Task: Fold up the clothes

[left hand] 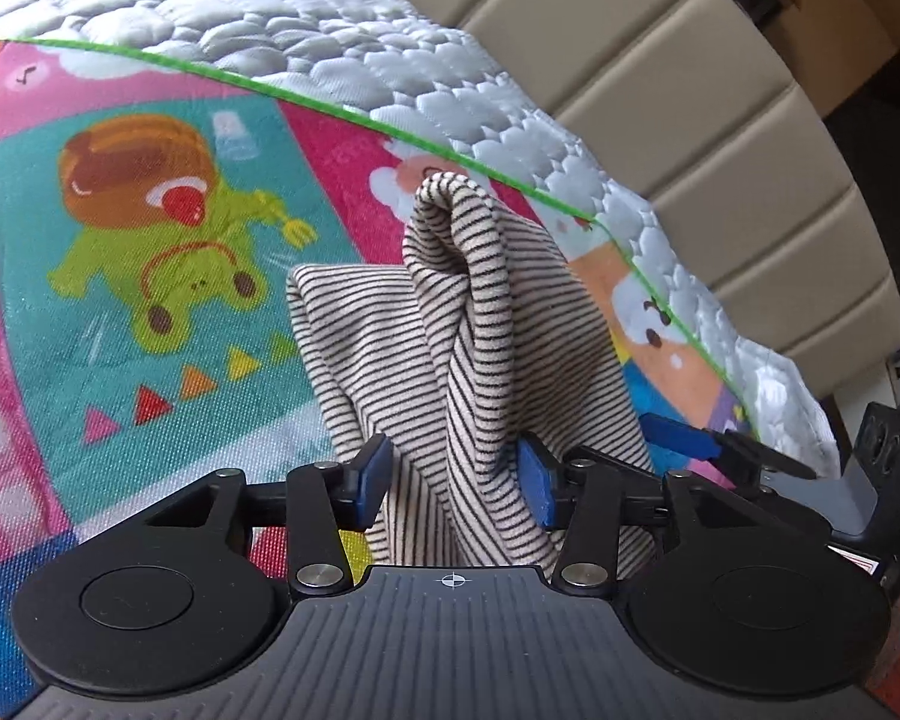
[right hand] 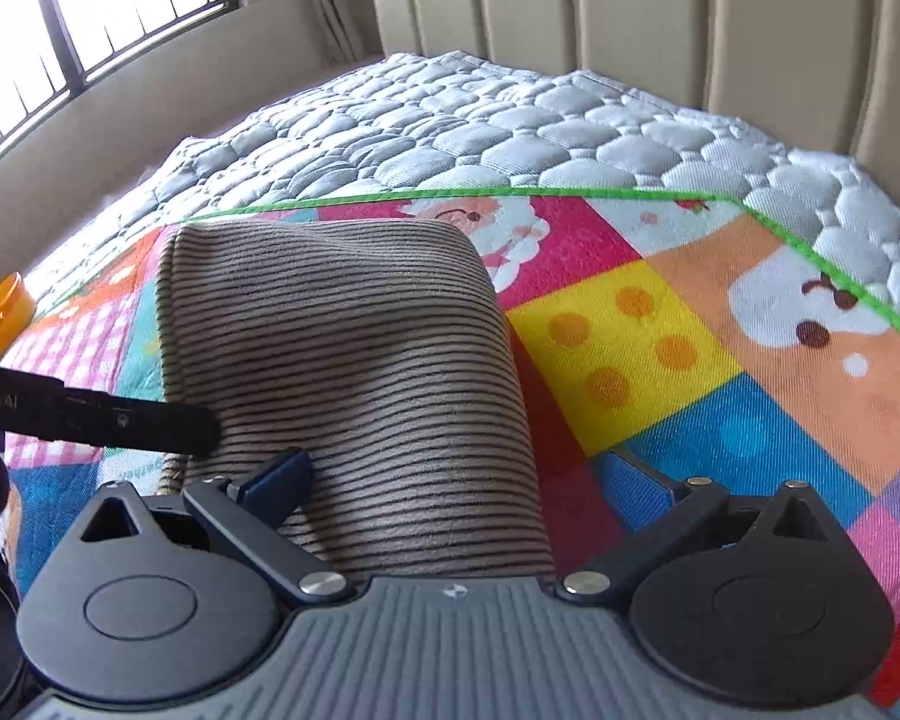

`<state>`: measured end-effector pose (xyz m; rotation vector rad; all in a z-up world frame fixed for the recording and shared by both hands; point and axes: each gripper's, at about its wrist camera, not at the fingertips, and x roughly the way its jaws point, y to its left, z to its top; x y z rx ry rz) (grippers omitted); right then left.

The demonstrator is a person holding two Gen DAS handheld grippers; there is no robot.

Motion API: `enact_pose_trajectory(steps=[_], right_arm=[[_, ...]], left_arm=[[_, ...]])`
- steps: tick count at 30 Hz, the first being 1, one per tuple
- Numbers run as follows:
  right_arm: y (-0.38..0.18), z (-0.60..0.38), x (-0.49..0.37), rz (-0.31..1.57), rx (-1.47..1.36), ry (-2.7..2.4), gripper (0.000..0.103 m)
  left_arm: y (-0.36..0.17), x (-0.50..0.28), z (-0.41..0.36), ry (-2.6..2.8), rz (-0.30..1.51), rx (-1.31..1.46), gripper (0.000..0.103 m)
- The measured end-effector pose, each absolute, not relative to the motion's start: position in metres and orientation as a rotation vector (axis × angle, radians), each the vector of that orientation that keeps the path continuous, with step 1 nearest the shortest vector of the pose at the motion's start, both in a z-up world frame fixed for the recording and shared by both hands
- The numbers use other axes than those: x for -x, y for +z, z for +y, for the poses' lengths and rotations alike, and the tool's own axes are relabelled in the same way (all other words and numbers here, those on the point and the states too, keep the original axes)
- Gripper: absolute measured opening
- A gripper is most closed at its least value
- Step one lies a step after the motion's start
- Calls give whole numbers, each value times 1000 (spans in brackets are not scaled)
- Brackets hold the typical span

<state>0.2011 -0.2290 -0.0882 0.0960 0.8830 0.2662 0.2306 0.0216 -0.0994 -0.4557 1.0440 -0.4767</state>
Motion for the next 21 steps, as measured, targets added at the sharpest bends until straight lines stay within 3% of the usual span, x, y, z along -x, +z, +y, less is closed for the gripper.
enact_pose_trajectory(steps=[7,13,16,21], right_arm=[[-56,-176,-161,610,223,248,102],[-72,-111,-138,615,380,282,85],[-91,-95,-140,639,460,249,60],[-93,-91,-128,572,589,179,58]], left_arm=[[-94,-234,30,-462,1031,507,55],[-87,-237,62,-344,986,596,60],[-92,-238,65,-306,1008,582,59],[-104,-242,47,-330,1069,498,56]])
